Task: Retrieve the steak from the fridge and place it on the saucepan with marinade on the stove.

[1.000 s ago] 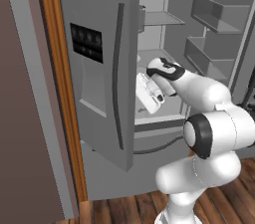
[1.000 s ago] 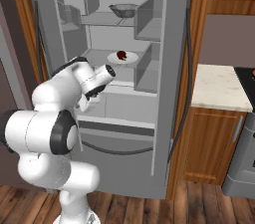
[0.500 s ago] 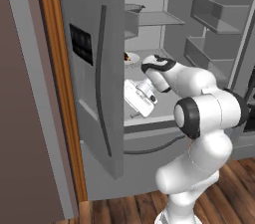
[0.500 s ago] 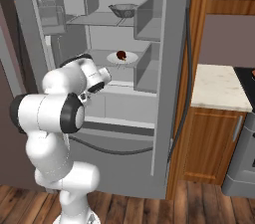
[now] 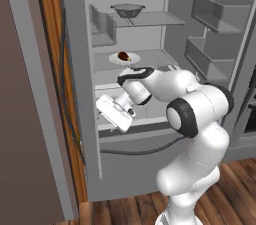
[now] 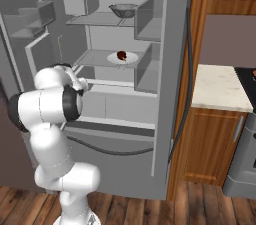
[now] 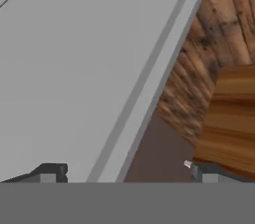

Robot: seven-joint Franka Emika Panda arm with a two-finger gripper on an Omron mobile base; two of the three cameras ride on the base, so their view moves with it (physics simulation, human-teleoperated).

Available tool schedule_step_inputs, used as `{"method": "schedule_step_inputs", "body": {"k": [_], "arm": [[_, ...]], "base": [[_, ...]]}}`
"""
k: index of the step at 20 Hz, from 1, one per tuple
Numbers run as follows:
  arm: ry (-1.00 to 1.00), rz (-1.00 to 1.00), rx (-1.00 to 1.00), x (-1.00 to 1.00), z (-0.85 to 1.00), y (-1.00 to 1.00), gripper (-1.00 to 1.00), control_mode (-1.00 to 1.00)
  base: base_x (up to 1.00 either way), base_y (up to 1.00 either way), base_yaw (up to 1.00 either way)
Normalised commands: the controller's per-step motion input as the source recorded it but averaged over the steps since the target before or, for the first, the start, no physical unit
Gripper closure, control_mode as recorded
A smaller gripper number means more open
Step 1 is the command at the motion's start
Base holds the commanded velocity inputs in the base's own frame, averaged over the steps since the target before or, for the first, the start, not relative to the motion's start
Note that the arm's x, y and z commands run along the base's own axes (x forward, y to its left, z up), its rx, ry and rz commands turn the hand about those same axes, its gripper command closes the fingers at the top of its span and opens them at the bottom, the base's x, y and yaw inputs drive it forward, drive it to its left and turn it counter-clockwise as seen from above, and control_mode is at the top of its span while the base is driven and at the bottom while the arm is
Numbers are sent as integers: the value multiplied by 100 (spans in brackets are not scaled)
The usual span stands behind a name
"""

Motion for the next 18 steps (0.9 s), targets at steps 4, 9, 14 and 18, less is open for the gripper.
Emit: {"method": "schedule_step_inputs", "body": {"k": [4,9,14,18], "arm": [[5,2,0,-10,-39,78,-100,-100],[3,0,0,0,-36,56,-100,-100],[0,0,1,0,-40,61,-100,-100],[-7,0,-7,0,-16,12,-100,-100]], "base": [[0,0,0],[0,0,0],[0,0,0],[0,0,0]]}}
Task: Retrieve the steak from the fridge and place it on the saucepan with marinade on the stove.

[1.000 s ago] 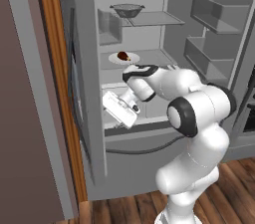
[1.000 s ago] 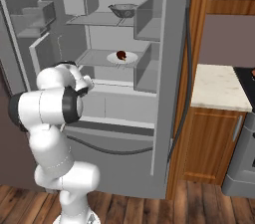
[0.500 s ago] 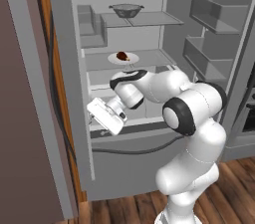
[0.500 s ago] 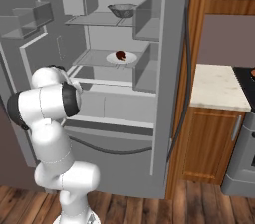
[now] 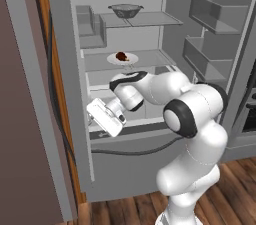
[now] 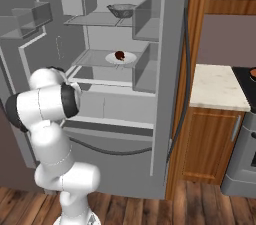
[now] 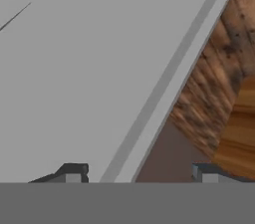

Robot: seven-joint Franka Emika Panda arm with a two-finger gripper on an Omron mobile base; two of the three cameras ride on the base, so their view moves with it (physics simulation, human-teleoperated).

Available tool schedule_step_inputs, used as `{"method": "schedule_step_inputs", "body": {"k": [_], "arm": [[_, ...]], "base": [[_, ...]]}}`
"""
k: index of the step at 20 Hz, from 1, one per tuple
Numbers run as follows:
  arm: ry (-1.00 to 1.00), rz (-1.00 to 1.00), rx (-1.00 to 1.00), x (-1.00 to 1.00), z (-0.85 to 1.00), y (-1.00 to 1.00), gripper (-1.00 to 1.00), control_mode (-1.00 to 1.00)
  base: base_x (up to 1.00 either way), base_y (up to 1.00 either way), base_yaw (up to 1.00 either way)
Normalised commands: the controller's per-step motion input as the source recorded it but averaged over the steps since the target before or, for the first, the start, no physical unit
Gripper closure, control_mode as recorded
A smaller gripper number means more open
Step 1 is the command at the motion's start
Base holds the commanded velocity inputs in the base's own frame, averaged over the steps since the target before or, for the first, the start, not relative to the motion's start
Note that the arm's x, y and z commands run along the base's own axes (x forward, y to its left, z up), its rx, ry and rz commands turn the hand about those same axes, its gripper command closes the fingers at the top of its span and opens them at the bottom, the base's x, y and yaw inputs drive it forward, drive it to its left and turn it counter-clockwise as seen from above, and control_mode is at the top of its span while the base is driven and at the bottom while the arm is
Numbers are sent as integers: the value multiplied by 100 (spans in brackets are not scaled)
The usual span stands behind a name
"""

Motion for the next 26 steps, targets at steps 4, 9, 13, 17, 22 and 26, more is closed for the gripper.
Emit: {"method": "schedule_step_inputs", "body": {"k": [4,9,13,17,22,26], "arm": [[-18,3,-15,2,0,-25,-100,-100],[-35,7,-26,20,-1,-42,-100,-100],[-21,0,-34,21,-1,-44,-100,-100],[-3,-1,-36,11,1,-26,-100,-100],[0,-1,-24,20,33,-23,-100,-100],[-29,0,-6,9,9,-88,-100,-100]], "base": [[0,0,0],[0,0,0],[0,0,0],[0,0,0],[0,0,0],[0,0,0]]}}
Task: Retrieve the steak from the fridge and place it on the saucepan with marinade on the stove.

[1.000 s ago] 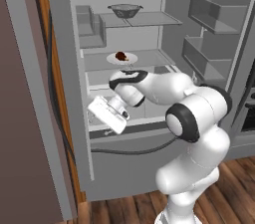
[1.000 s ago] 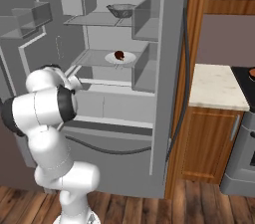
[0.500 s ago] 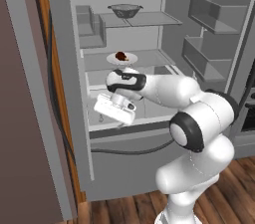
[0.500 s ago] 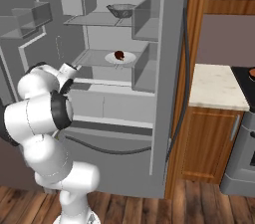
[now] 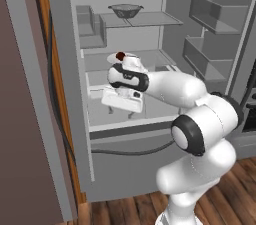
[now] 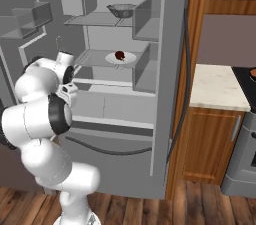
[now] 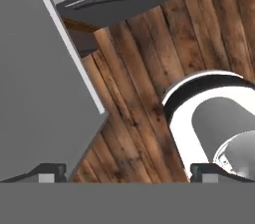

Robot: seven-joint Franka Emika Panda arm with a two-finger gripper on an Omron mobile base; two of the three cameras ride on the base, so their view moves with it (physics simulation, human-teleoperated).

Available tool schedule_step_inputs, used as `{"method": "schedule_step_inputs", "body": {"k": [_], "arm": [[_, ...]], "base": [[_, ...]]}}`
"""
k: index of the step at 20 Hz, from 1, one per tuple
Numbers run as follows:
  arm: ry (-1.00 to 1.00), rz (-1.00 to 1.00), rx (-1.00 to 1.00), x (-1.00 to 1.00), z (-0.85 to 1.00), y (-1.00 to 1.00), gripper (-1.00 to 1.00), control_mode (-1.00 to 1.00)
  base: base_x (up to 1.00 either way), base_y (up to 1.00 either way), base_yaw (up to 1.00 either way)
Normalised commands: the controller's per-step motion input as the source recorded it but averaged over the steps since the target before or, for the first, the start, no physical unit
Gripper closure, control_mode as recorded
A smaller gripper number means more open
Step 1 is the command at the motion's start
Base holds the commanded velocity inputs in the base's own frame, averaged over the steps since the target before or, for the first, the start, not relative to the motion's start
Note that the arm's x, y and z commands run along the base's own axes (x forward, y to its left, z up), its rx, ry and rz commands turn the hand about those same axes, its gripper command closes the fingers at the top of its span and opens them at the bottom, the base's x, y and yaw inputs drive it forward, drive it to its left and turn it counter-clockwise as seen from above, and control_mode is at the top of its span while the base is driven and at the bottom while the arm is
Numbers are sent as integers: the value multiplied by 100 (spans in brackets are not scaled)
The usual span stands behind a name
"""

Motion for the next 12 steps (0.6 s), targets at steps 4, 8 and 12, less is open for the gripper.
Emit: {"method": "schedule_step_inputs", "body": {"k": [4,8,12], "arm": [[-43,0,0,1,-1,-97,-100,-100],[-70,10,-2,8,0,-57,-100,-100],[-67,22,-15,10,3,-40,-100,-100]], "base": [[0,0,0],[0,0,0],[0,0,0]]}}
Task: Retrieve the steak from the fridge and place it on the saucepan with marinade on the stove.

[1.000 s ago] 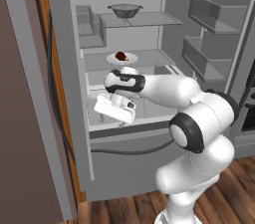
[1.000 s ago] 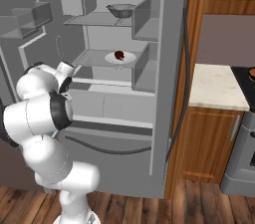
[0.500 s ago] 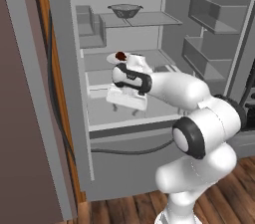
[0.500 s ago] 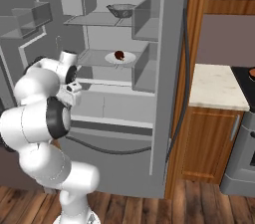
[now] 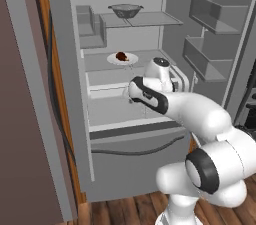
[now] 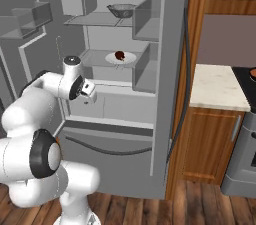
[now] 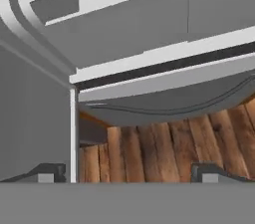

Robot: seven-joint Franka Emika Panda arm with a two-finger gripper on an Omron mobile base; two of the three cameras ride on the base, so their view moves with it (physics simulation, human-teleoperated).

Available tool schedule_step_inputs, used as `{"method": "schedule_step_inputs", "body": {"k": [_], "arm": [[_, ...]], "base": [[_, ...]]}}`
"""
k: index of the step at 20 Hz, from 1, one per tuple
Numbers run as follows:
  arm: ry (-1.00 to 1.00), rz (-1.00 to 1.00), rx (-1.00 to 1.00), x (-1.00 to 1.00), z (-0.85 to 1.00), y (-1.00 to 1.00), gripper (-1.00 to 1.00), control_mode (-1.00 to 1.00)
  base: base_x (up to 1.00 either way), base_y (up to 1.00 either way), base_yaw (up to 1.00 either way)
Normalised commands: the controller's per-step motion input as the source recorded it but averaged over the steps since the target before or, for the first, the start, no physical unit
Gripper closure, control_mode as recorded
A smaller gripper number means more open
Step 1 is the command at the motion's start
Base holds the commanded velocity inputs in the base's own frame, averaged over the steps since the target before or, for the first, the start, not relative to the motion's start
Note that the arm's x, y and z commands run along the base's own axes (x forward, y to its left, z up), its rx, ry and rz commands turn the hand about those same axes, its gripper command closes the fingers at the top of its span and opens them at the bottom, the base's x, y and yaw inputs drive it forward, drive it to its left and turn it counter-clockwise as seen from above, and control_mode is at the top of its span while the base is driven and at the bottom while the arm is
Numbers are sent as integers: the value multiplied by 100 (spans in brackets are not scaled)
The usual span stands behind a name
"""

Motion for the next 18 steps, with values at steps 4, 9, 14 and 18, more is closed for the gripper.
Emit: {"method": "schedule_step_inputs", "body": {"k": [4,9,14,18], "arm": [[-35,28,-28,0,21,-26,-100,-100],[9,5,-25,0,53,-4,-100,-100],[21,-8,-10,0,23,0,-100,-100],[1,-4,0,2,-2,-12,-100,-100]], "base": [[0,0,0],[0,0,0],[0,0,0],[0,0,0]]}}
